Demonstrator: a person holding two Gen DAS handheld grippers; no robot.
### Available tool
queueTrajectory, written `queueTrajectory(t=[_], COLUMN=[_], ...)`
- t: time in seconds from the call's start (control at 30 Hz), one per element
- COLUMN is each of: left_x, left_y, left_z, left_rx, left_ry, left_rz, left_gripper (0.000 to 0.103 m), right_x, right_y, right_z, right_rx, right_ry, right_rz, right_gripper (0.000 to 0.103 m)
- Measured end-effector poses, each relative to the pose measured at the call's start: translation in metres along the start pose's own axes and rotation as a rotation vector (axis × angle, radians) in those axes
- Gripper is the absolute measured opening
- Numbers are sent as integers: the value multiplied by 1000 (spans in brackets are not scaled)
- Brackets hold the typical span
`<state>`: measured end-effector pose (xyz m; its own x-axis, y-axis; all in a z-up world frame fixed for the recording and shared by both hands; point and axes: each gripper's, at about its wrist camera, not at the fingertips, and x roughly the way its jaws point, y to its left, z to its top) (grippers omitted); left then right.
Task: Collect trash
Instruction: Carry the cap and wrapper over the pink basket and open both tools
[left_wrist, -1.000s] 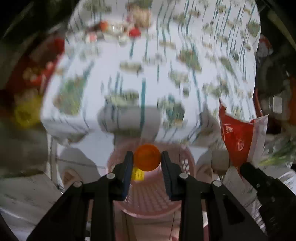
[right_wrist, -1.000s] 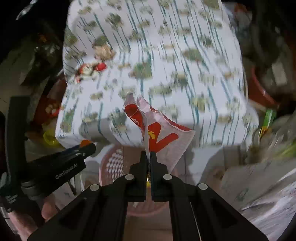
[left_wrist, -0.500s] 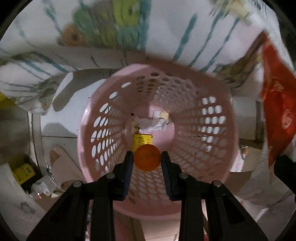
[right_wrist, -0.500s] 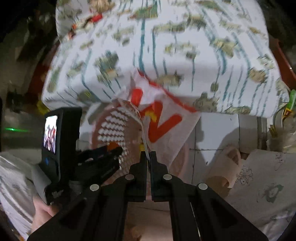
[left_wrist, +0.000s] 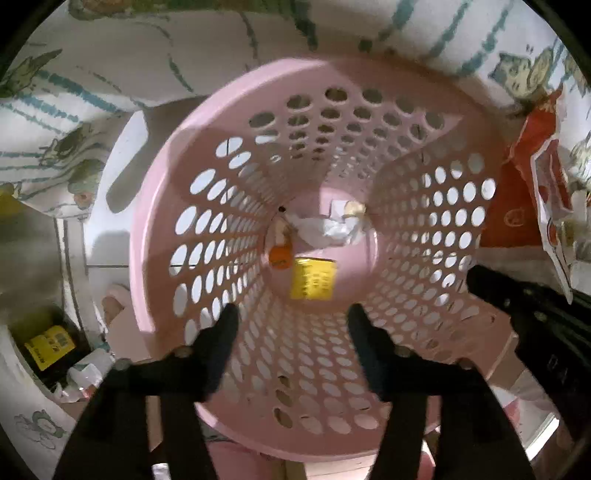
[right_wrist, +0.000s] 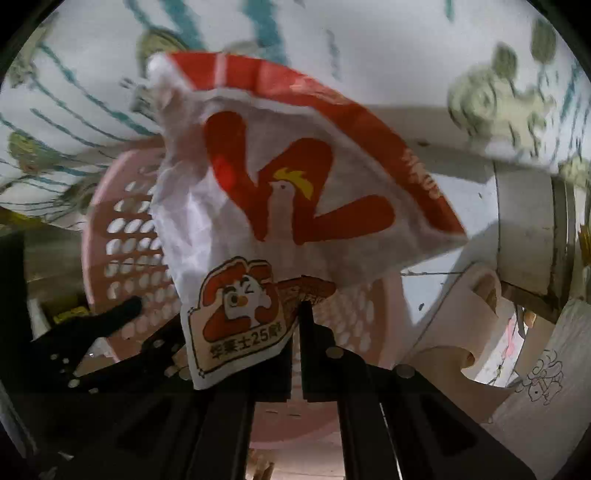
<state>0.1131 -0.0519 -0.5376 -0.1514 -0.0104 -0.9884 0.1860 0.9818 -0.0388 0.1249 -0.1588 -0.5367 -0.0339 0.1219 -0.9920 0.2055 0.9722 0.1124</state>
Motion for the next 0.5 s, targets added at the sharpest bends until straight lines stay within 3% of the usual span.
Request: queueTrajectory(t=[0.13,0.23,0.3,0.37,0.5], left_x=[-1,1,-1,-4,-10], left_y=[3,8,7,4,3], left_z=[-4,-5,-6,-5,-8], left_rx=[18,2,-2,1,0], left_ry=[12,19,12,2,0], left_rz=[30,10,11,9,9], left_gripper=[73,73,73,73,73], right_x=[1,-1,-1,0,-4], right_y=[-7,-16,-19,-19,-19], right_z=[3,4,5,4,-1], right_rx=[59,81,96,100,115], right_ry=[16,4,8,15,15], right_rz=[31,37,52,75,79], right_gripper=[7,9,17,35,42])
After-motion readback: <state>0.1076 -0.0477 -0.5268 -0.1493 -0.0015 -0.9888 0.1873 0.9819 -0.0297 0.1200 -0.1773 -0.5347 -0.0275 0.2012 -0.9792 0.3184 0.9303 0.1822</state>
